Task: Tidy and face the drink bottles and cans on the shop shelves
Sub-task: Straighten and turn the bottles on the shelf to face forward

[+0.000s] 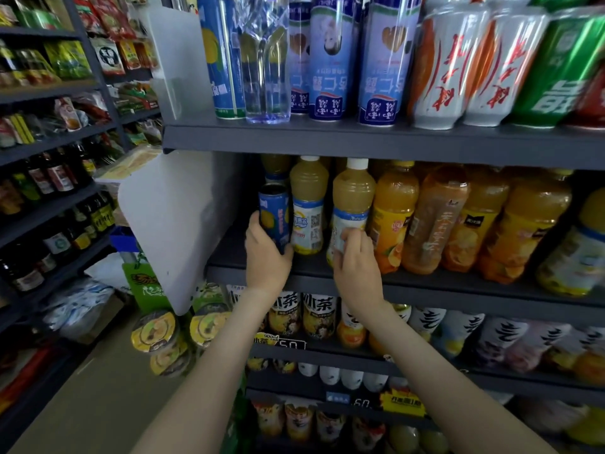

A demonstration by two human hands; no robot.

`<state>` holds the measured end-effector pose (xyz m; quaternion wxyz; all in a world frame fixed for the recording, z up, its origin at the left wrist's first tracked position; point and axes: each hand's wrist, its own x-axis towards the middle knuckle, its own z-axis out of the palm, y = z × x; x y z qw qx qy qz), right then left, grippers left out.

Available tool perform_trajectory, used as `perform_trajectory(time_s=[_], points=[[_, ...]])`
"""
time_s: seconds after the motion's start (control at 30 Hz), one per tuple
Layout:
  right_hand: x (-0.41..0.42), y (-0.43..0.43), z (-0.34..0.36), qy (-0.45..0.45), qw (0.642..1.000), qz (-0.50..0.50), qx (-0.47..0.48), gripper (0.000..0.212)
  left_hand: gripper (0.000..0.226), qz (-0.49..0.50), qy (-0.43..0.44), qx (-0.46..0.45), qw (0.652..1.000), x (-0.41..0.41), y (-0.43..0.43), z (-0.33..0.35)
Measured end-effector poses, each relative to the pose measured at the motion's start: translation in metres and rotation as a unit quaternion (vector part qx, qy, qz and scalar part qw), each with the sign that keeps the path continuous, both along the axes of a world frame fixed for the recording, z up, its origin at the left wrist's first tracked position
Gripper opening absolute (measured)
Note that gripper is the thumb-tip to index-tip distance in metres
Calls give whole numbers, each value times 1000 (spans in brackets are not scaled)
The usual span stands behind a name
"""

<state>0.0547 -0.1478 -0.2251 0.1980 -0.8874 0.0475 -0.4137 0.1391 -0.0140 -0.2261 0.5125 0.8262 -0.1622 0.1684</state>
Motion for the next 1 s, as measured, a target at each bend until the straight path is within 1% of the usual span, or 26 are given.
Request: perform_trajectory(time_s=[0.07,0.13,0.2,0.27,0.33,0.4,0.47,0.53,0.6,0.67,0.7,0.77,0.8,0.9,1.0], points=[[-4,-2,-5,8,1000,9,1,30,76,31,-2,4,1000,-18,-3,-3],[-12,-3,-13,21,1000,8,3,33,67,44,-24,14,999,-37,-8,-5],[-26,-5,-21,38,999,7,10,32,56,44,-52,28,997,-58,-14,-11],[-46,-9,-29,43,999,11,29,30,42,9,-75,35,997,-82,-23,-19],[-70,-18,-38,47,997,16,53,28,30,-56,-70,47,995,-111,-37,-32],[-99,-32,-50,74,994,9,82,26,23,-122,-9,54,991,-140,-54,-49],[-129,-53,-64,119,983,-4,139,22,21,-167,88,65,980,-167,-75,-66],[-160,-81,-80,164,968,-32,189,18,19,-194,180,88,960,-190,-103,-83],[-193,-116,-96,197,950,-62,234,16,16,-209,245,148,935,-210,-136,-101],[-232,-155,-109,206,936,-93,270,14,18,-224,278,192,914,-232,-175,-116],[-252,-176,-114,210,929,-110,284,11,18,-230,289,198,908,-245,-195,-123],[-295,-218,-121,222,912,-147,313,3,9,-242,309,185,901,-274,-237,-133],[-317,-238,-122,228,902,-163,329,5,5,-252,315,176,898,-290,-258,-137],[-383,-301,-128,211,887,-201,358,7,14,-287,337,166,882,-338,-323,-150],[-445,-358,-133,197,869,-239,387,5,12,-304,346,156,873,-390,-388,-152]])
